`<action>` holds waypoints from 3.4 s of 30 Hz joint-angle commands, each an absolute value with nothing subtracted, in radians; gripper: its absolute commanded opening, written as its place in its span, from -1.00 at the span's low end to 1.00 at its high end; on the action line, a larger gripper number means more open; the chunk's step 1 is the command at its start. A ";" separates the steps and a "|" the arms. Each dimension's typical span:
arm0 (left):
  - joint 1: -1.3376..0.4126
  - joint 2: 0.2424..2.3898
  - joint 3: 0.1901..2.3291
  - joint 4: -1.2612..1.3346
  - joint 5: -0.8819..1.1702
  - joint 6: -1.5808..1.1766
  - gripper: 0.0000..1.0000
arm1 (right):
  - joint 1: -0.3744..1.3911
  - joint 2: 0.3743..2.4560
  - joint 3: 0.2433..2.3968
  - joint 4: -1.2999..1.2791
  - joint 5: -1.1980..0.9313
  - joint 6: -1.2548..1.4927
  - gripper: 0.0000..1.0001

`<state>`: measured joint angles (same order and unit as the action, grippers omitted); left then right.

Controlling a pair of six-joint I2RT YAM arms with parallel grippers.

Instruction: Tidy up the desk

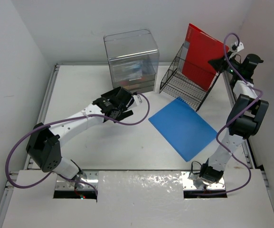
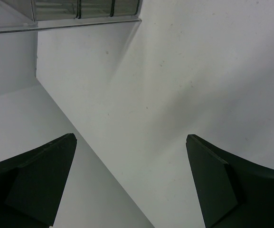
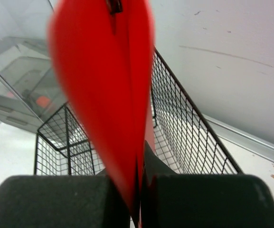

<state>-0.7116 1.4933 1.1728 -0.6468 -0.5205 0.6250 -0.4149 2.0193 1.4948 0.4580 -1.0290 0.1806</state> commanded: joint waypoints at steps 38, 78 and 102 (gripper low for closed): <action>-0.698 1.459 1.160 -0.578 -0.523 0.643 0.99 | -0.399 1.850 1.532 0.045 -0.382 0.018 0.63; -0.828 1.502 1.057 -0.321 -0.218 0.475 0.99 | -0.374 0.979 0.483 -0.176 0.003 0.456 0.21; -0.864 1.468 0.979 -0.302 -0.157 0.477 0.99 | -0.379 0.874 0.216 -0.218 -0.158 0.633 0.53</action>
<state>-0.8528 1.4914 0.9680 -0.3252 -0.2047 0.4885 -0.3729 0.8719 0.2398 -0.2958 -0.1268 0.5961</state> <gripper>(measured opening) 0.993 0.769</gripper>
